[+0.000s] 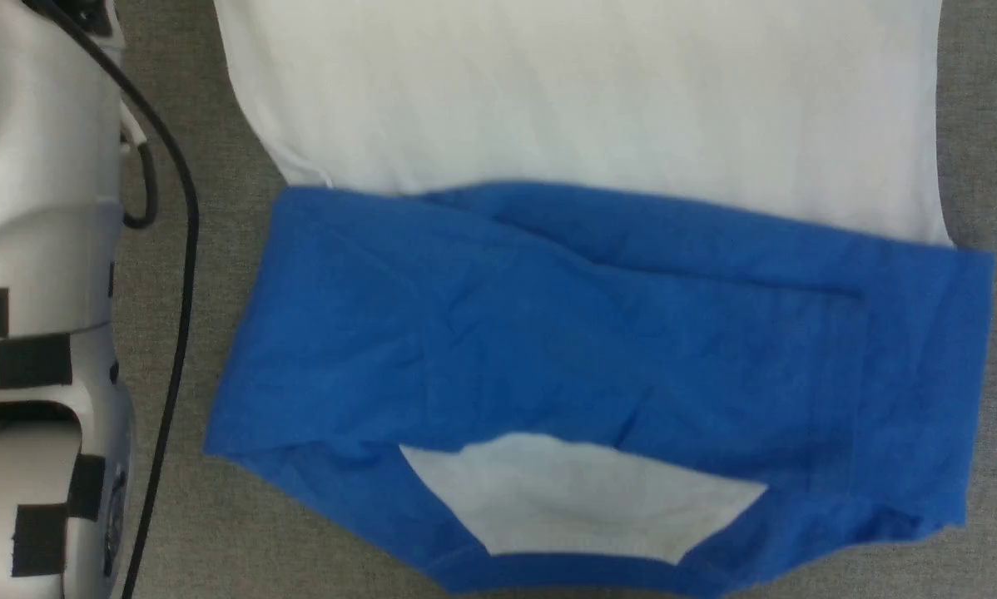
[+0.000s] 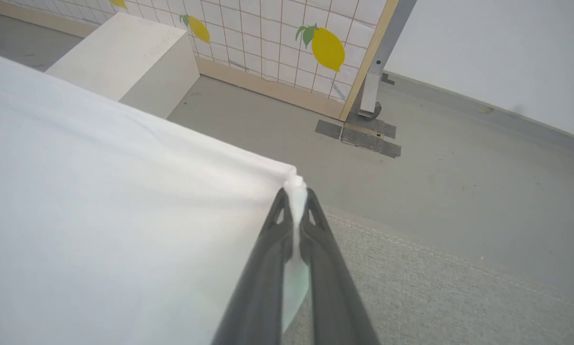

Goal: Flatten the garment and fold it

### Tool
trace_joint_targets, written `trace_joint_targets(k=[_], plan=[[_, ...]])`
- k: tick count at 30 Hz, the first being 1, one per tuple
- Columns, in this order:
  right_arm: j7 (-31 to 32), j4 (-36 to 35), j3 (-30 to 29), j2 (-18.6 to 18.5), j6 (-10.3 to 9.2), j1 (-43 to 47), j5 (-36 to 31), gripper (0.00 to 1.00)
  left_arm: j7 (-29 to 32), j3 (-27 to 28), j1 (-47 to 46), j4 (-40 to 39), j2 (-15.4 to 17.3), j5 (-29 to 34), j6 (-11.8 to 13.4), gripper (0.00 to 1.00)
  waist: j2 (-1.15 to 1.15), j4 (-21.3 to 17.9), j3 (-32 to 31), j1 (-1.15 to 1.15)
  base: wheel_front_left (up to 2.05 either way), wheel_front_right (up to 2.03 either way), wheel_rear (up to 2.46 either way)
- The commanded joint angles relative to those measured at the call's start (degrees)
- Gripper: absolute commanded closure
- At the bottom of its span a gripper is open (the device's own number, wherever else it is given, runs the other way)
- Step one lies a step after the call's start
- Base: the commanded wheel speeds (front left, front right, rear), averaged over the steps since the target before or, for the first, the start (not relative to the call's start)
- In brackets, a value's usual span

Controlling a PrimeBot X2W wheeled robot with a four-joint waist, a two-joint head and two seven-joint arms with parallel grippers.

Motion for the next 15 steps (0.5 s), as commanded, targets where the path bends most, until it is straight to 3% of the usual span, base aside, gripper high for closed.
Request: trace_joint_targets(k=[1,7,15], plan=[[-1.72,0.55,-0.86,0.04,-0.11,-1.92,-1.04,1.0,-2.13,0.63,-1.86,0.16,0.78,0.97,-0.44,1.0,0.0,-0.08,0.01,0.0,0.0,0.0,0.0],[-7.64,2.7,-2.0,1.48,-0.11,-4.38,-2.71,1.0,-9.6,0.5,-3.2,1.55,0.03,0.86,-3.32,1.0,0.0,0.17,-1.1,0.0,0.0,0.0,0.0],[-13.22,2.49,1.83,0.08,-0.11,3.46,3.12,1.0,-15.55,-1.93,4.97,1.08,0.24,-0.54,-10.95,1.0,0.0,0.92,-8.72,0.0,0.0,0.0,0.0]])
